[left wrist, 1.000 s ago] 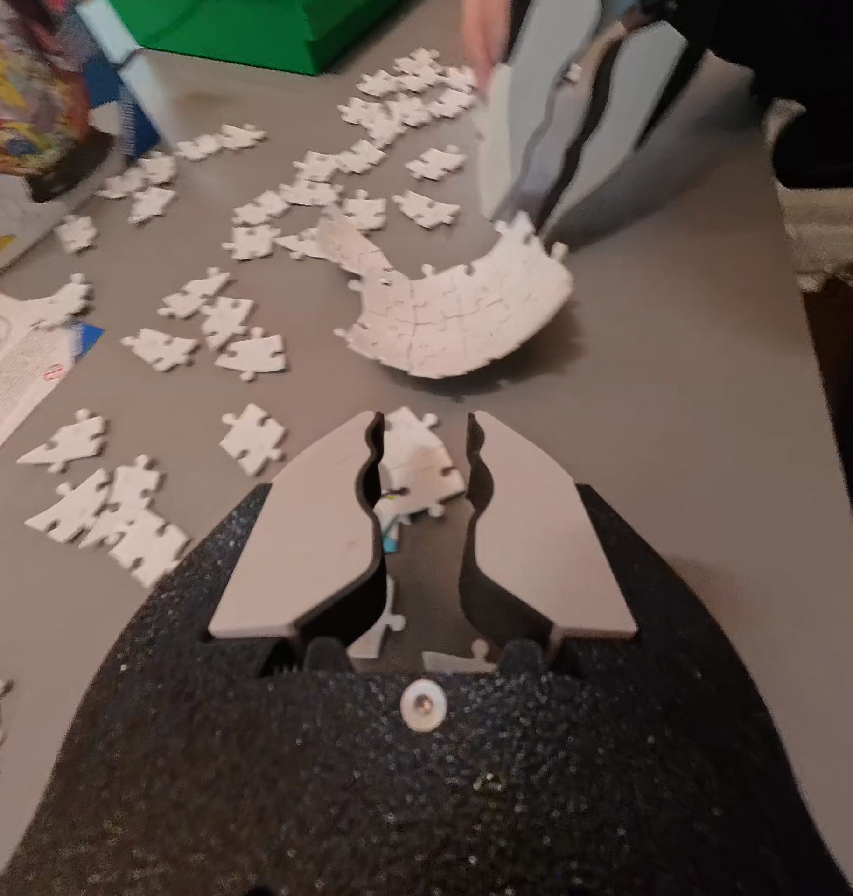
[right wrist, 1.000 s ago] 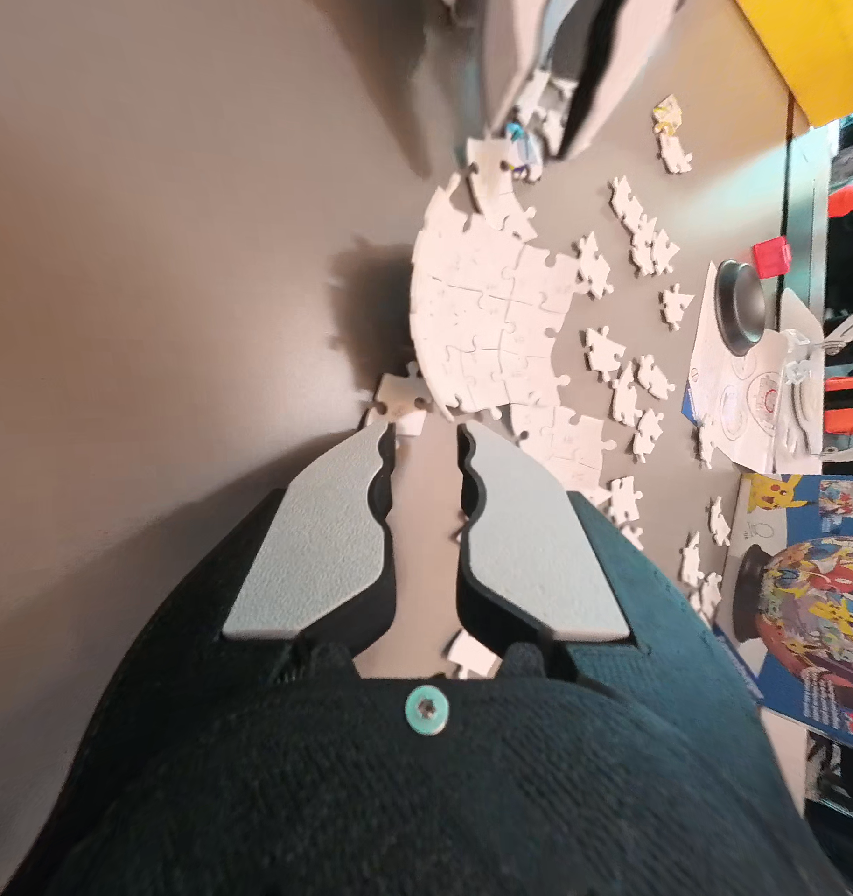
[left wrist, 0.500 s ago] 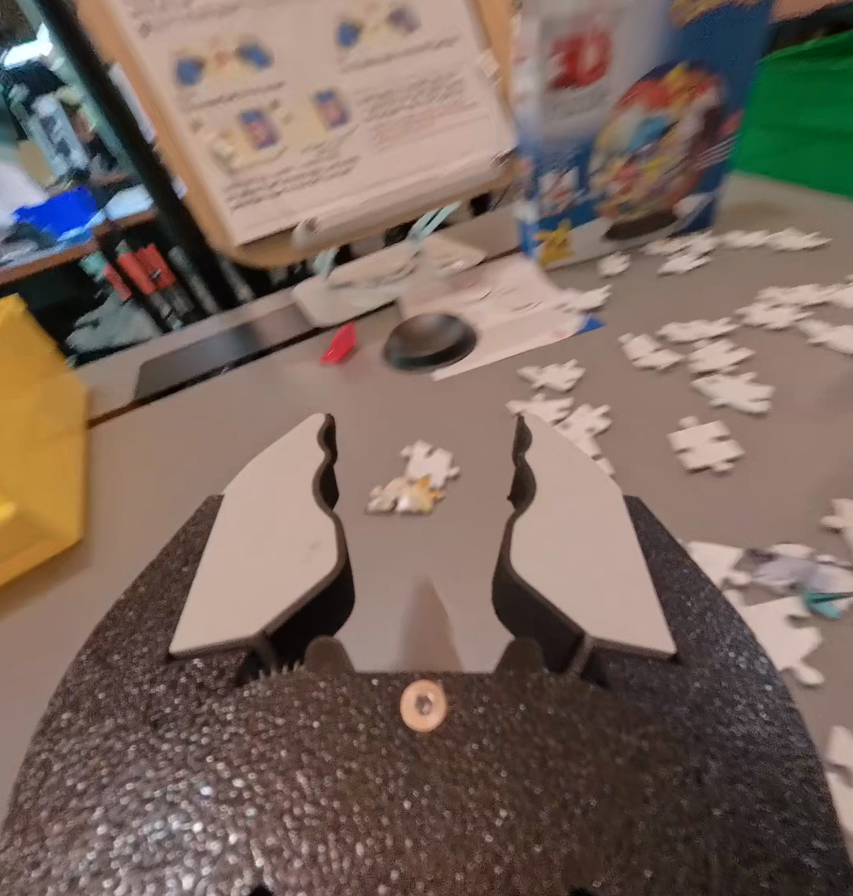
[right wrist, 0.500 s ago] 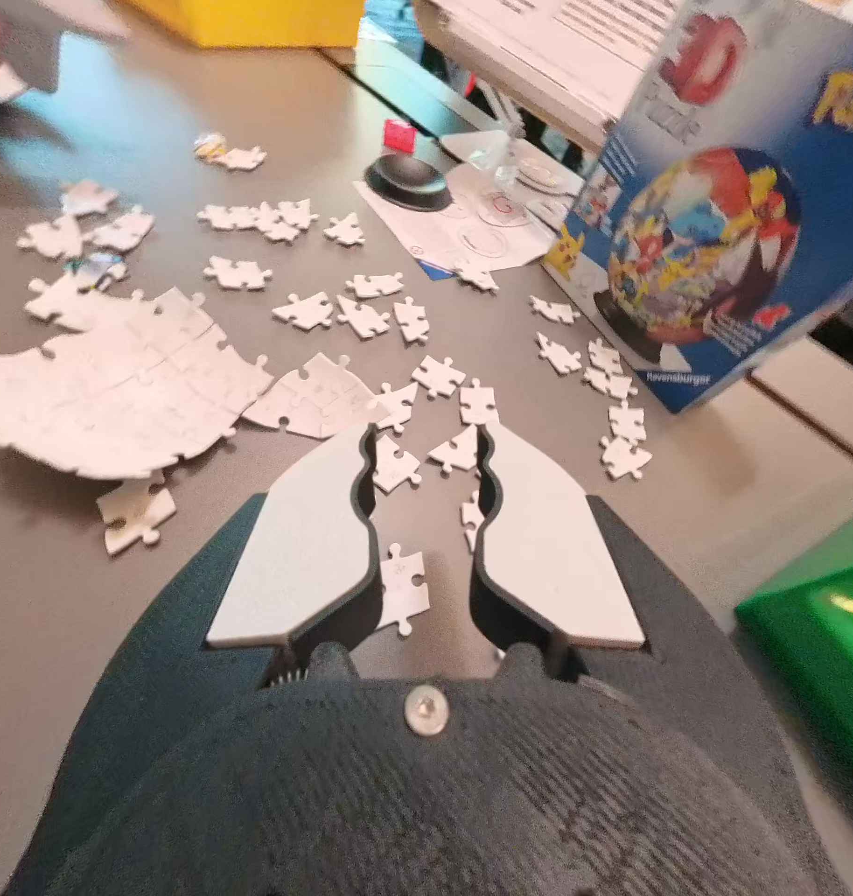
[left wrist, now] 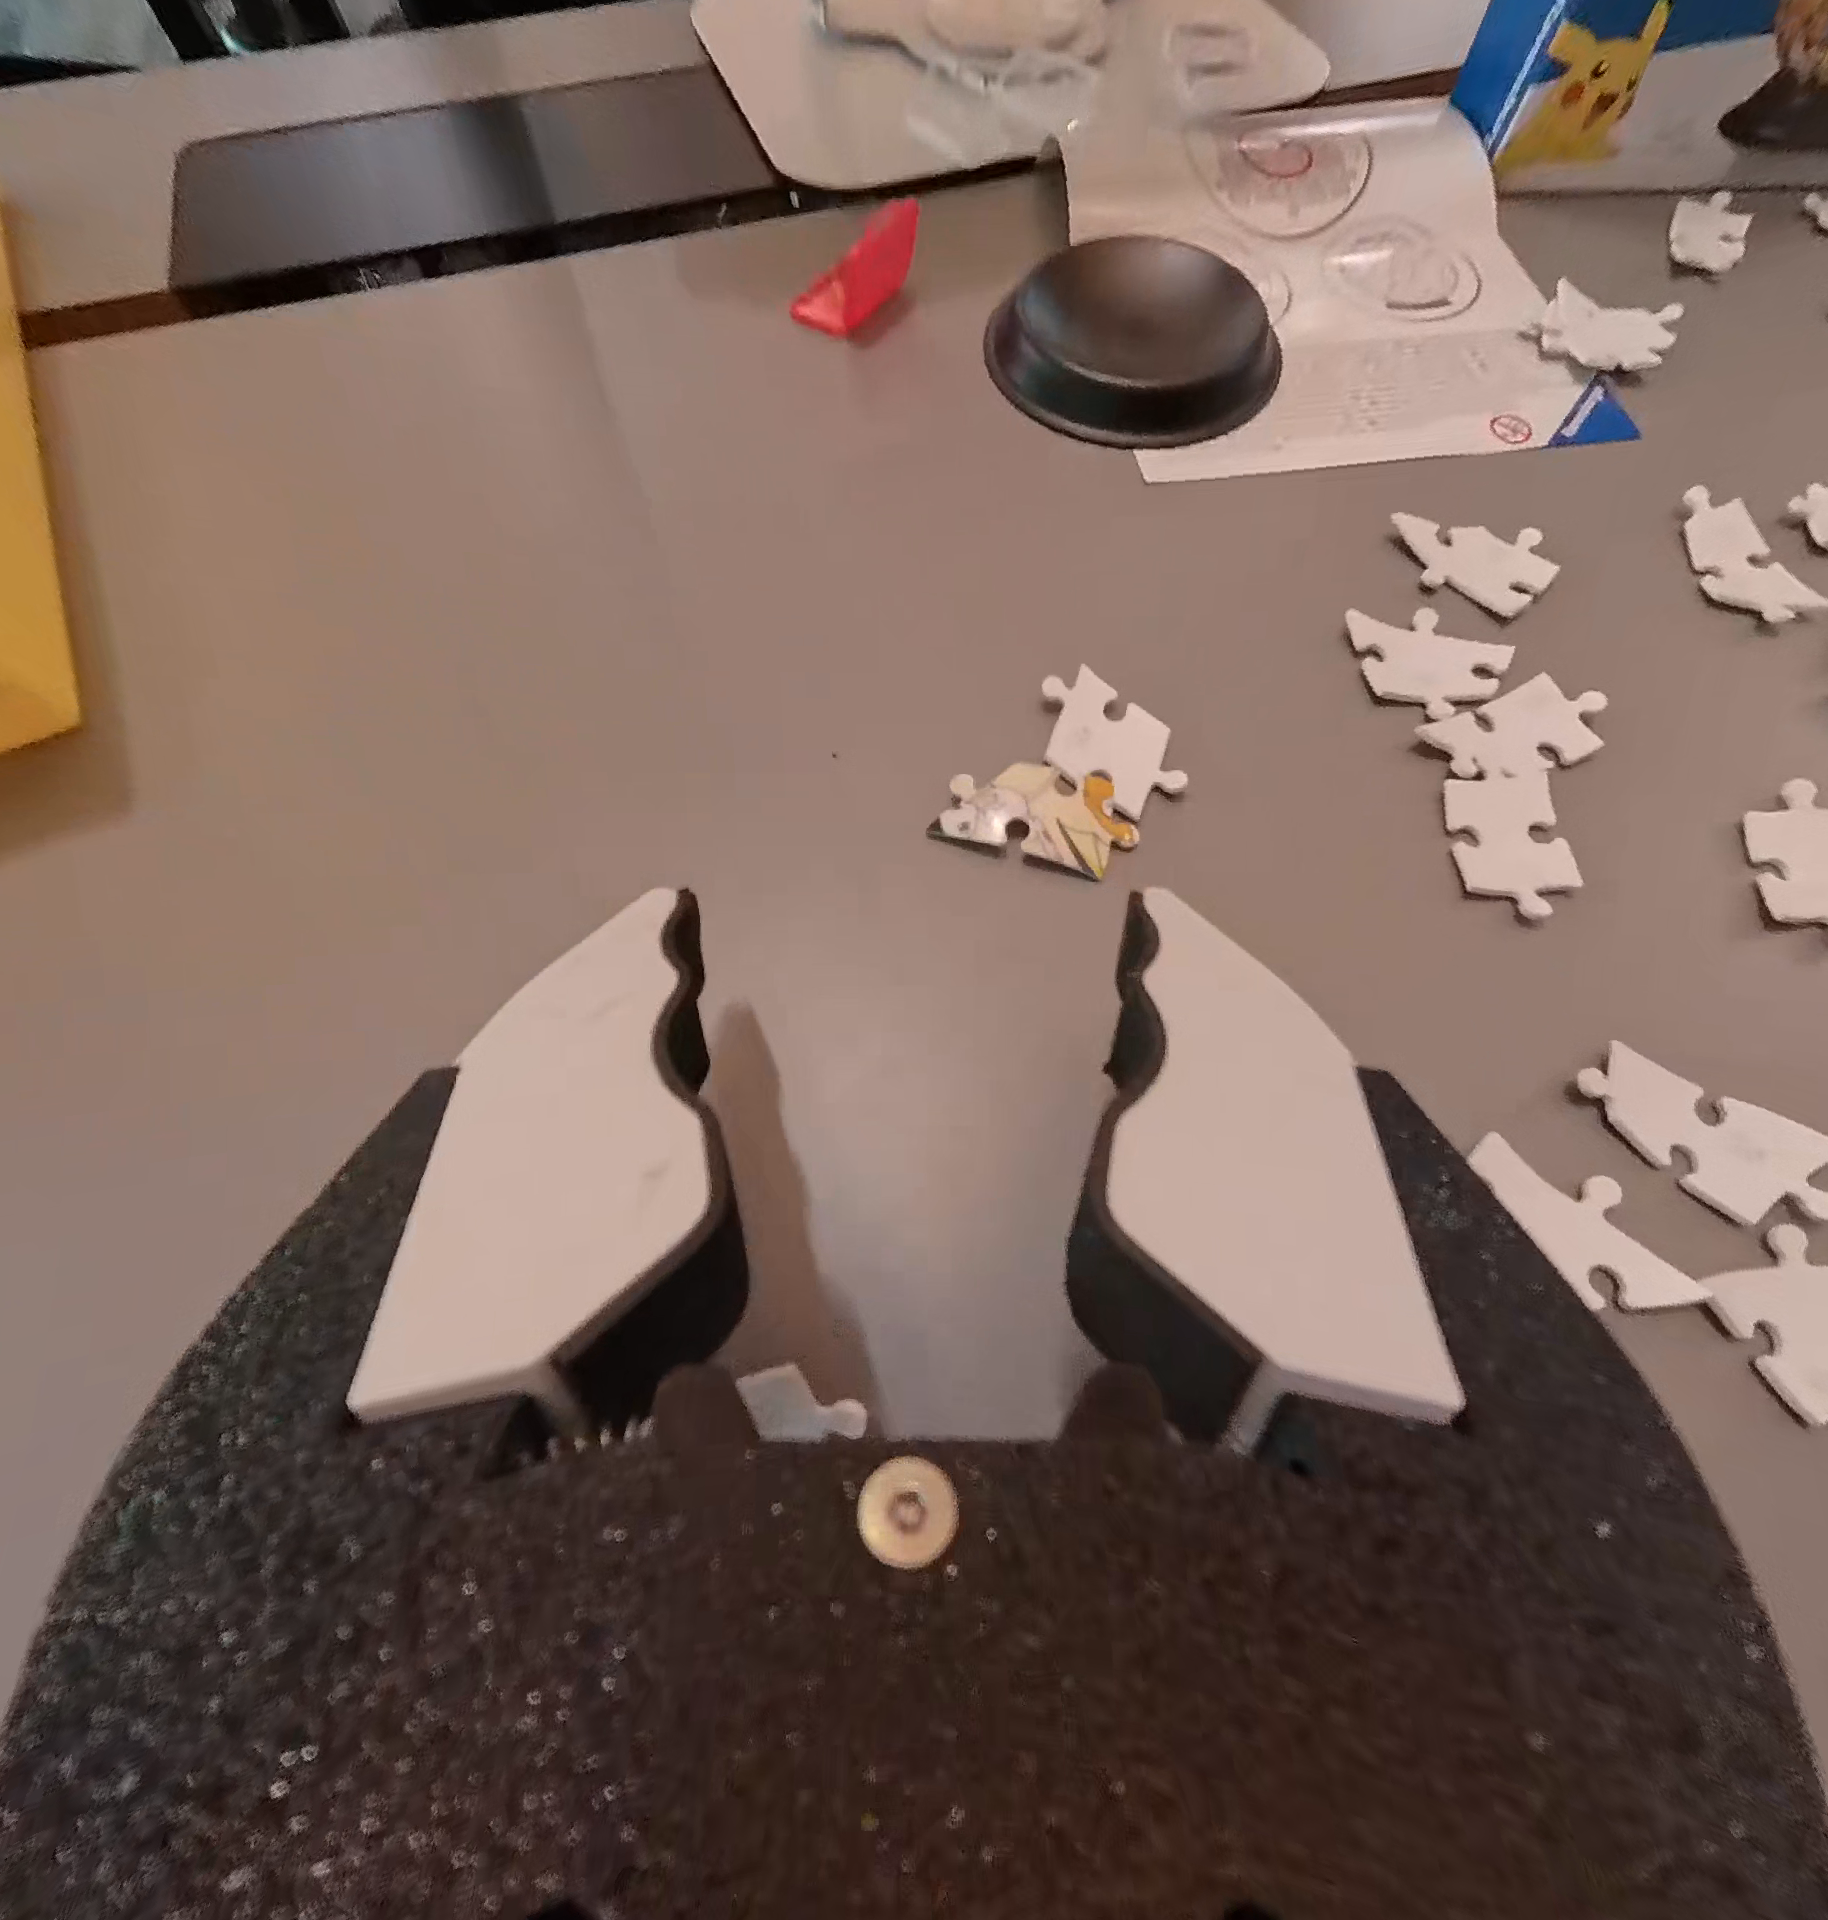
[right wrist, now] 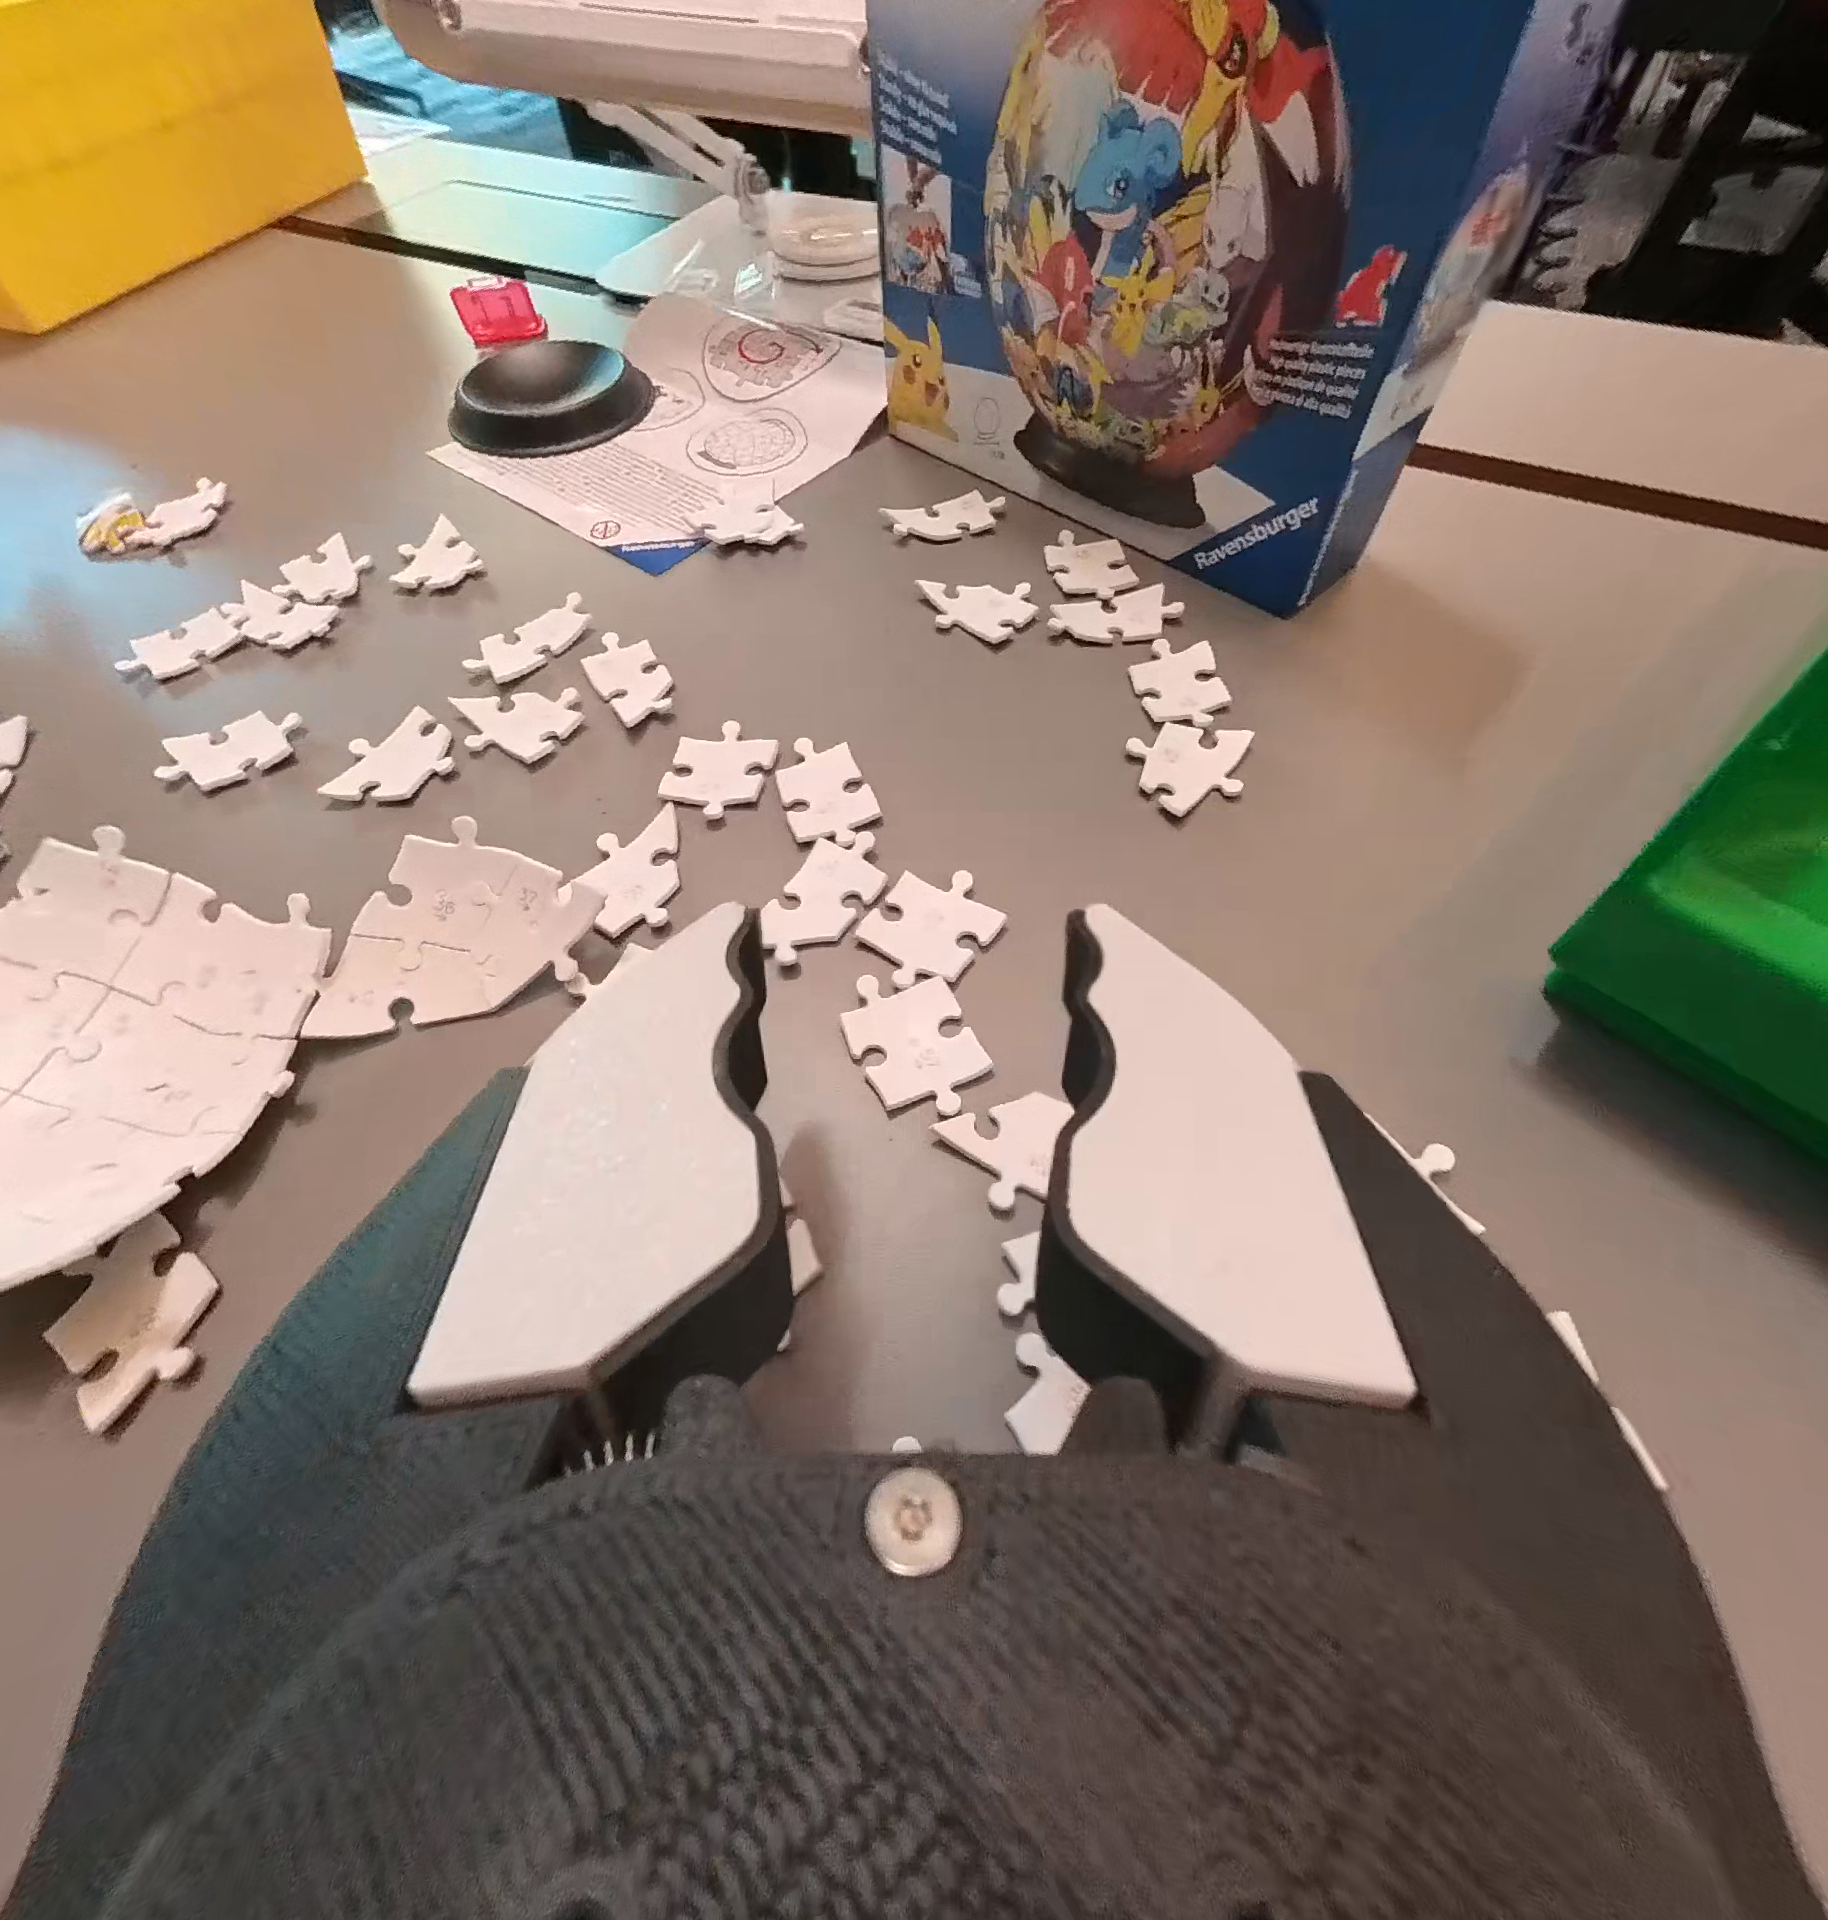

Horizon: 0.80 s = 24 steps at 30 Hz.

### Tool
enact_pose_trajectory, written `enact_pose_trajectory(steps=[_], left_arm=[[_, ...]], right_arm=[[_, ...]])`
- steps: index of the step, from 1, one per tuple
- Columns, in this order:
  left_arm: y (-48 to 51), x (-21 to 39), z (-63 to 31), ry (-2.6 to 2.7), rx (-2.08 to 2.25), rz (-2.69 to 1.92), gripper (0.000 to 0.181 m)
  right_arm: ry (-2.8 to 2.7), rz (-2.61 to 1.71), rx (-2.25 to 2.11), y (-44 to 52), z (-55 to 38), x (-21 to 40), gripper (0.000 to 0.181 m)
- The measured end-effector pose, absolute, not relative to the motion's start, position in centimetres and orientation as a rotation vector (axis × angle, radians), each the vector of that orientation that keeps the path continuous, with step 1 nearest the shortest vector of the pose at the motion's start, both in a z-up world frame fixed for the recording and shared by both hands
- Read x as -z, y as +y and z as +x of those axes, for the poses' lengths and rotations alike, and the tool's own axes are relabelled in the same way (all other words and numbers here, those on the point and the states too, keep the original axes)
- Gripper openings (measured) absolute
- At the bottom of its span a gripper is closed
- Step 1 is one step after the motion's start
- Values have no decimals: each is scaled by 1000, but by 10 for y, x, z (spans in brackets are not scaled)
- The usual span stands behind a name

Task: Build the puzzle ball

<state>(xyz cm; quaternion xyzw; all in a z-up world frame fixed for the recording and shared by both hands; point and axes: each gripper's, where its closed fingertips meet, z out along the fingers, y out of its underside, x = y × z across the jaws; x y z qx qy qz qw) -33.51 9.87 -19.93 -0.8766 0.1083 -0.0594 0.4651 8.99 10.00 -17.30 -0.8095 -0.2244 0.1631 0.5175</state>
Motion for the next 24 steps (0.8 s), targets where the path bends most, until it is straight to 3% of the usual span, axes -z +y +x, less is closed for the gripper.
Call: enact_pose_trajectory(steps=[18,24], left_arm=[[95,195,-326,346,150,-2111,71],[60,195,-247,687,352,-2121,62]], right_arm=[[-604,-1970,-318,100,85,180,72],[-616,-1981,-304,100,84,183,72]])
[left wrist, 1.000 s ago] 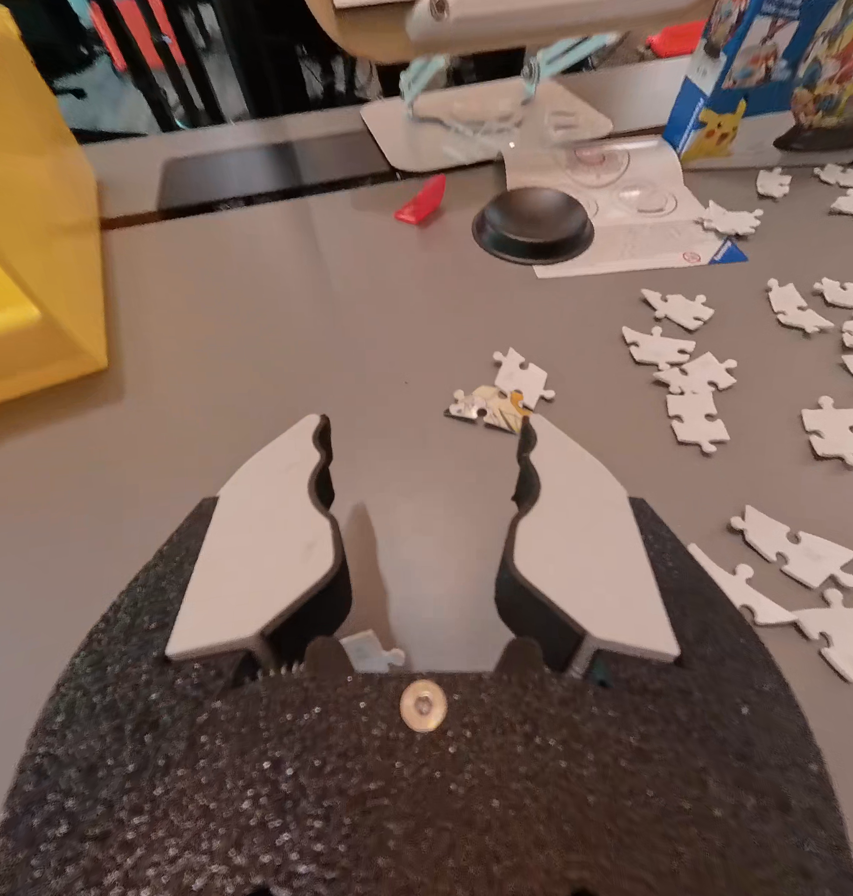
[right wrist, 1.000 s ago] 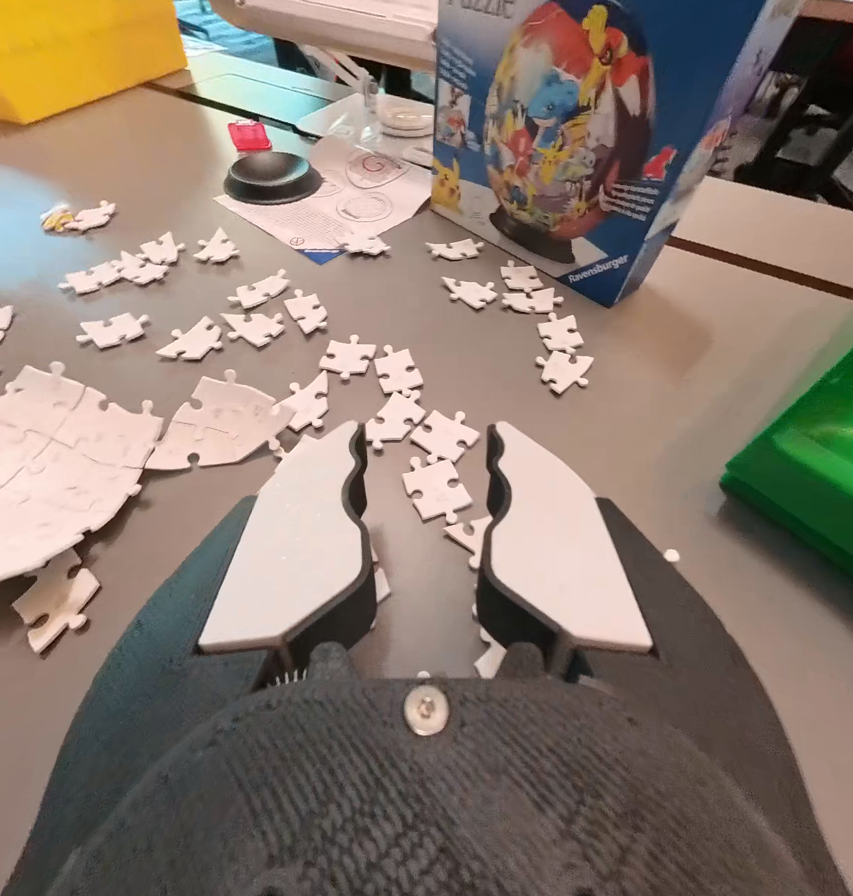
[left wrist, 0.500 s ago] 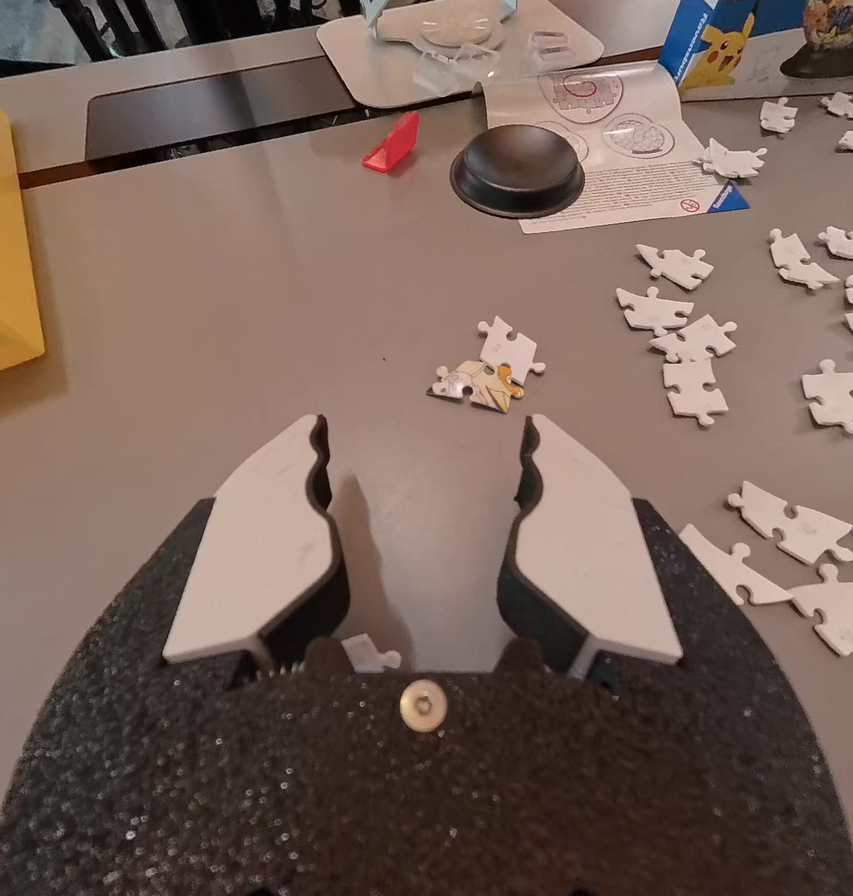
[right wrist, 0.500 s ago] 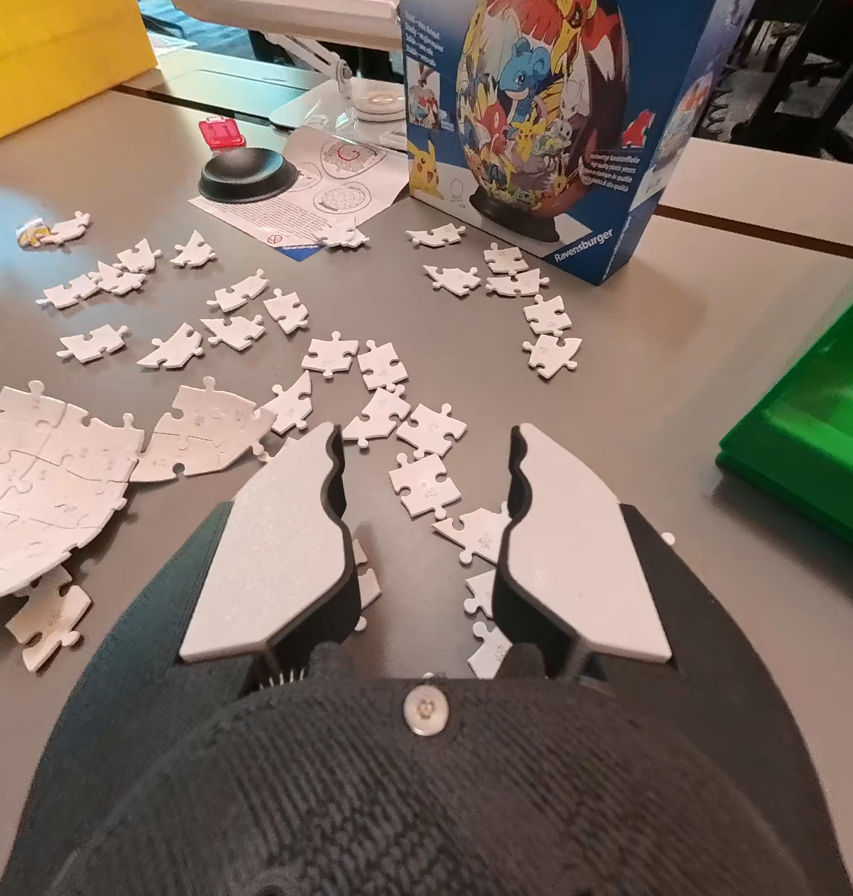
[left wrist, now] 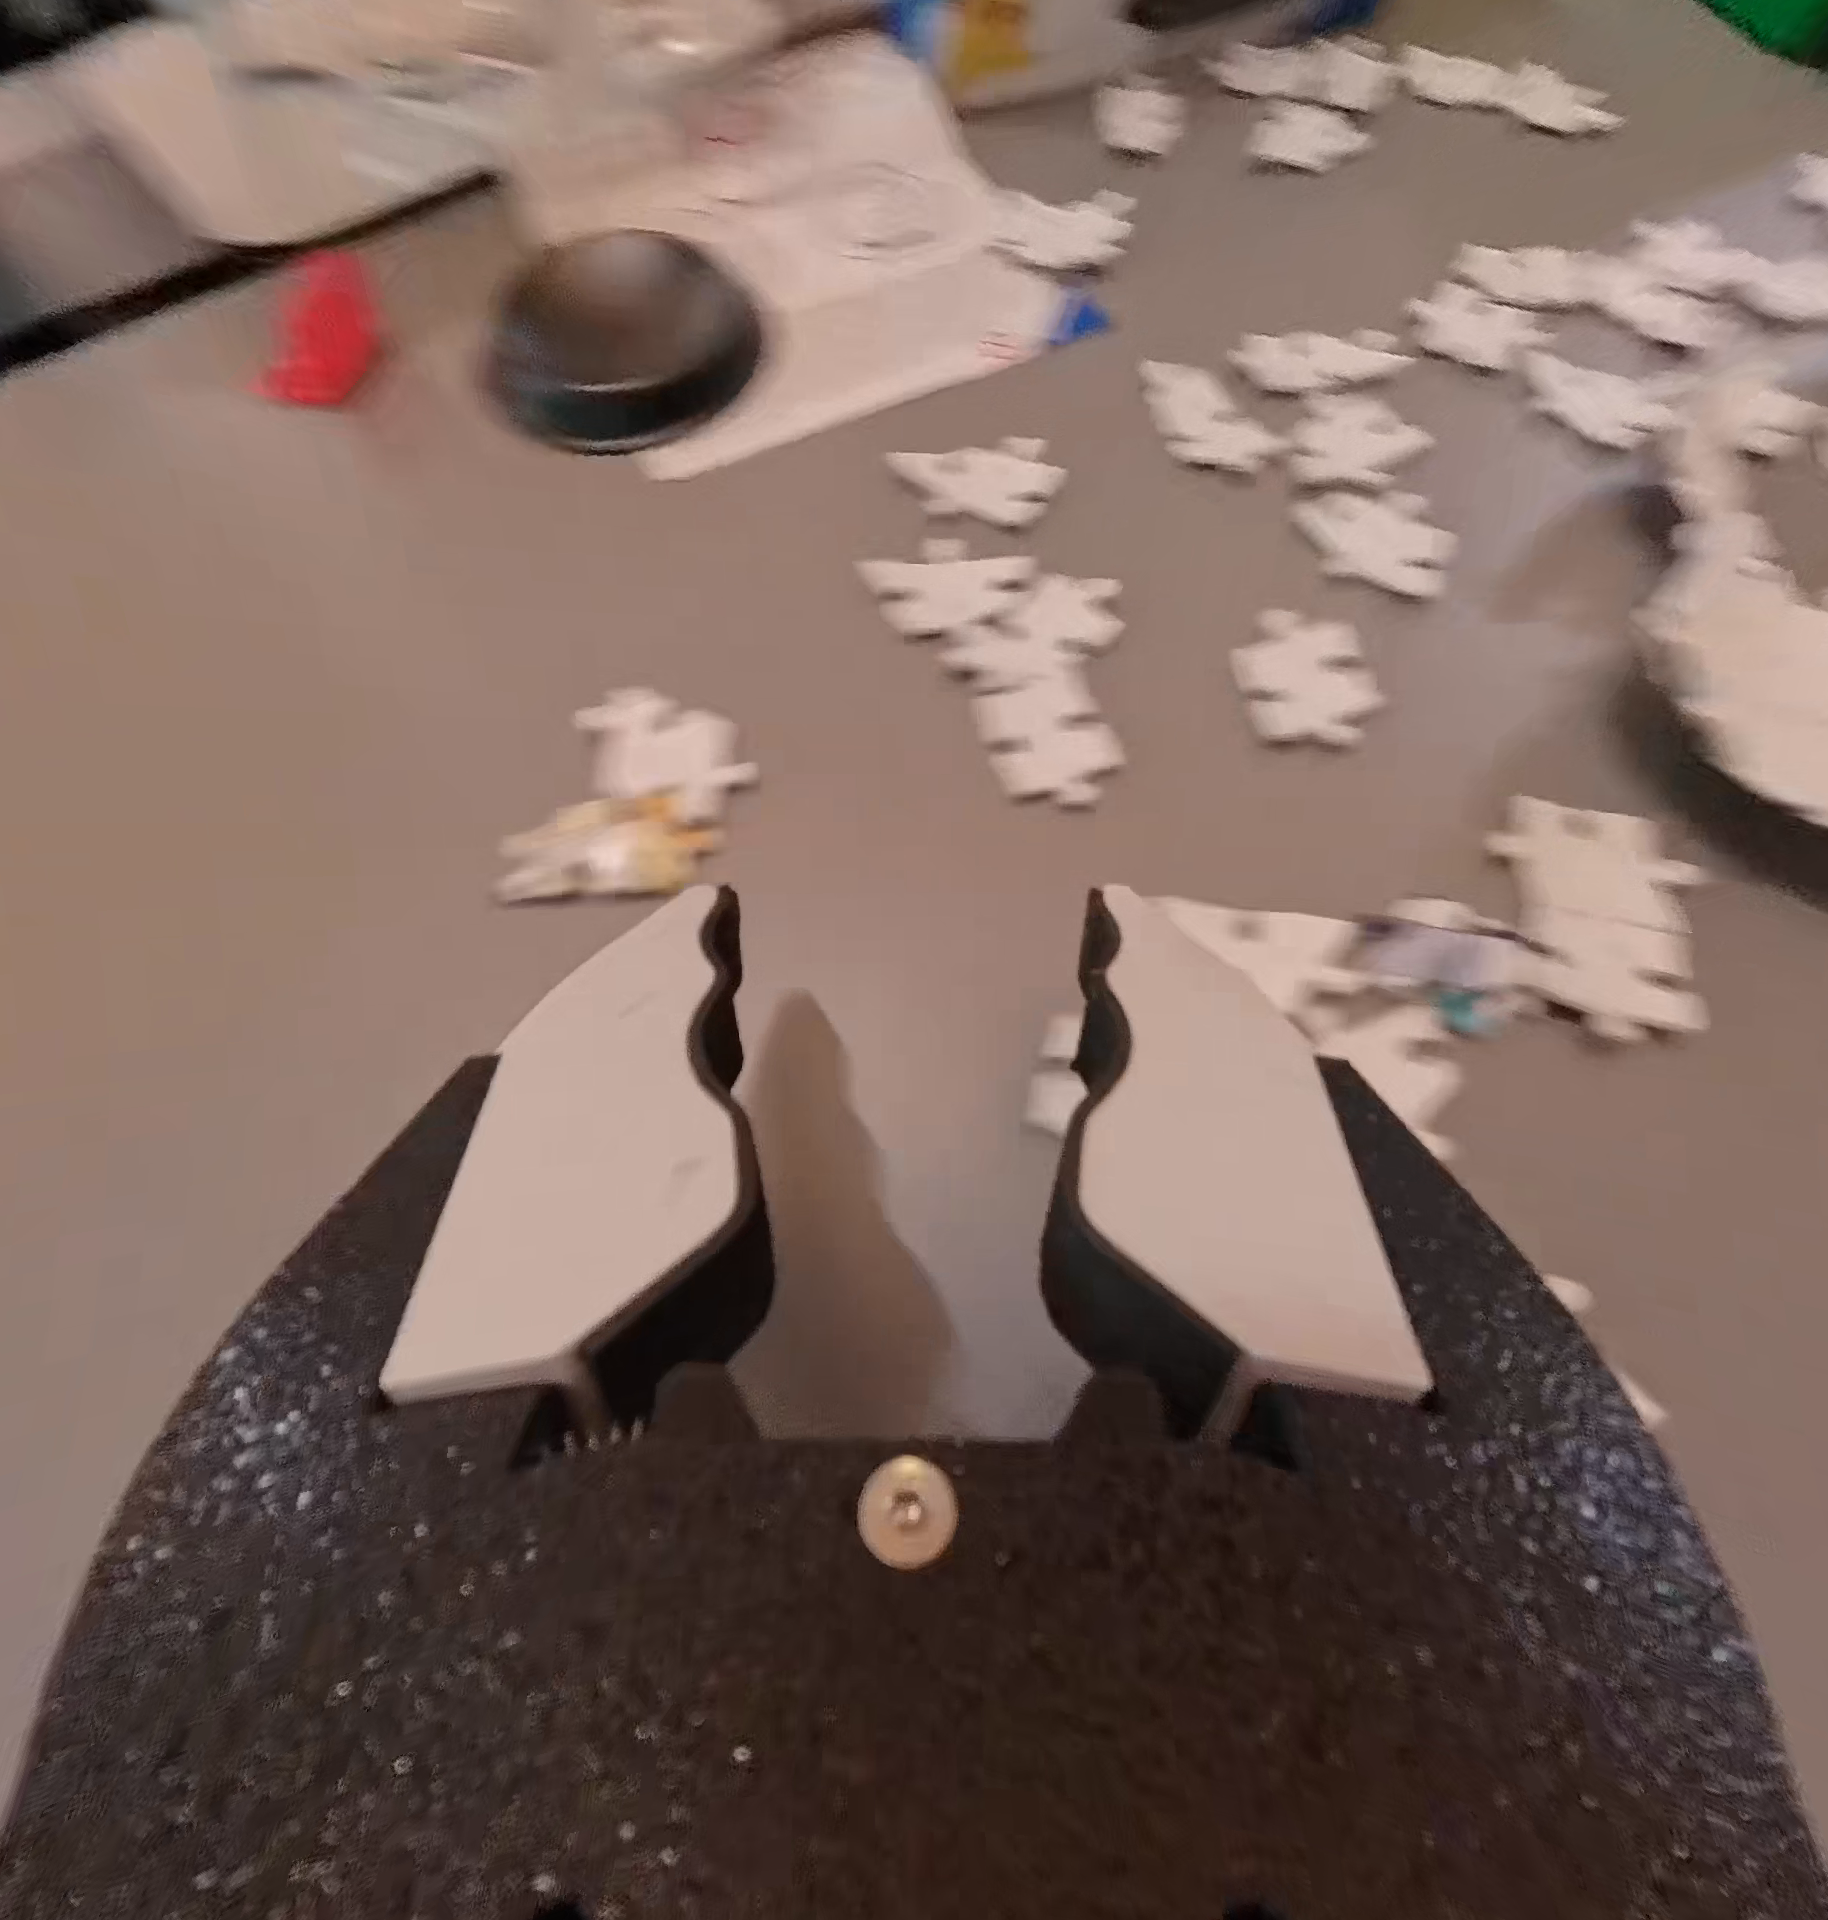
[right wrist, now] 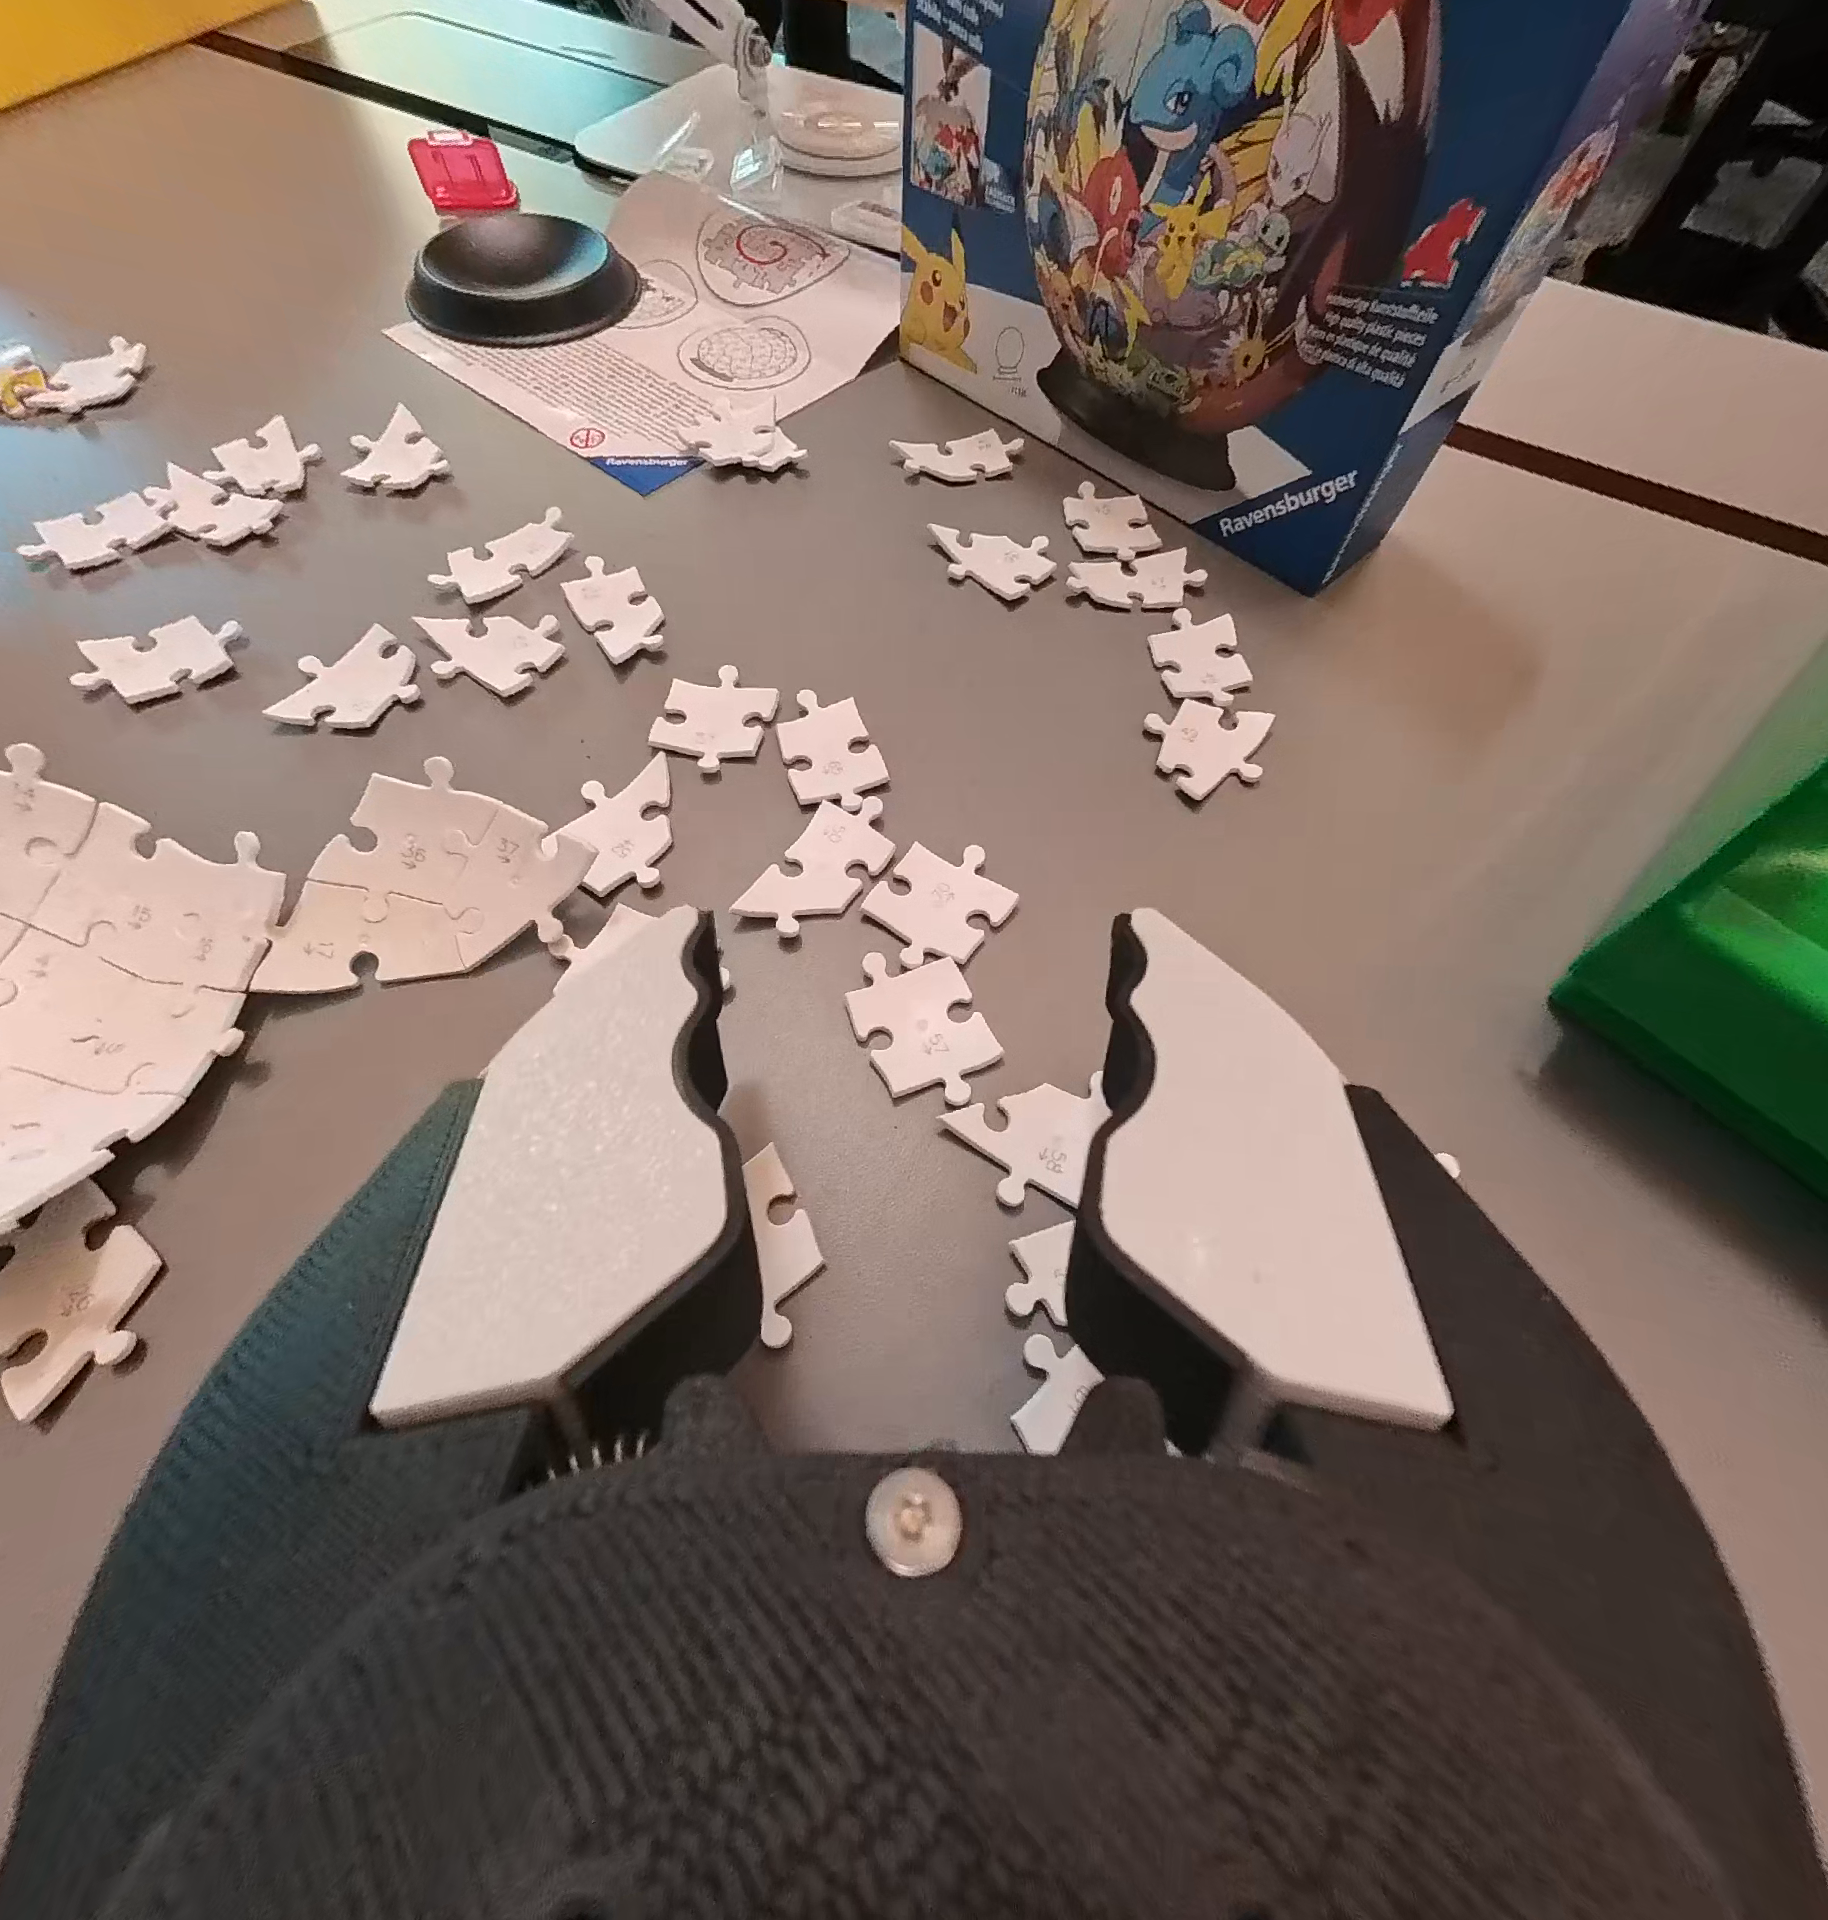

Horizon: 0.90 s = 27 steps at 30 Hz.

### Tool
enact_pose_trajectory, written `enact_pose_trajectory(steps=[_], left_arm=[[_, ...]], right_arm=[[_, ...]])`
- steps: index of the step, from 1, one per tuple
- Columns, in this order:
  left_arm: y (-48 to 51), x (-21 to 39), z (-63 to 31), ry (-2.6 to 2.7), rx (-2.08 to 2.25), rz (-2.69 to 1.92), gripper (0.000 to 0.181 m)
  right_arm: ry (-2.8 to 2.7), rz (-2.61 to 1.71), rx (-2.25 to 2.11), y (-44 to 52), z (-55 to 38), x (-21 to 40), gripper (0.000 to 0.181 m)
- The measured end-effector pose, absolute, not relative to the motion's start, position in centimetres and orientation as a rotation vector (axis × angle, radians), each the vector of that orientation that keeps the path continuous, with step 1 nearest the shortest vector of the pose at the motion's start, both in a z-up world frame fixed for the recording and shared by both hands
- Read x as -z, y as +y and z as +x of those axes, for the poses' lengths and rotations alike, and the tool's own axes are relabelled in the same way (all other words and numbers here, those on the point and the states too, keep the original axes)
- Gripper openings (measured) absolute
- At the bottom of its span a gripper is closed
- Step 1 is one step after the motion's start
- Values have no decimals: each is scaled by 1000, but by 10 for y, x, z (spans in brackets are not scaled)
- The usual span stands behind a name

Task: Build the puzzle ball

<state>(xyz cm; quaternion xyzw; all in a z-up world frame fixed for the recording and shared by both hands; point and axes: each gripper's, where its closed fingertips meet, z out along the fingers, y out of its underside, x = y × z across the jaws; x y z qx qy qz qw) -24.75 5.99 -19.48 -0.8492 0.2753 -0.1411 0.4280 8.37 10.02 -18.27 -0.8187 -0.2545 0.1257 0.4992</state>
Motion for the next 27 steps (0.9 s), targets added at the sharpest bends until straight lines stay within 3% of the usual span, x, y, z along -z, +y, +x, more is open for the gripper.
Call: enact_pose_trajectory(steps=[6,14,18,27], left_arm=[[55,196,-160,973,370,-2216,48],[73,227,-141,995,282,-2490,45],[70,228,-137,1027,270,-2459,27],[32,204,-127,1363,427,-2188,27]], right_arm=[[-680,-1987,-252,98,79,188,74],[-731,-1986,-260,94,73,190,74],[-752,-1977,-277,92,71,189,74],[-787,-1967,-307,89,67,189,74]])
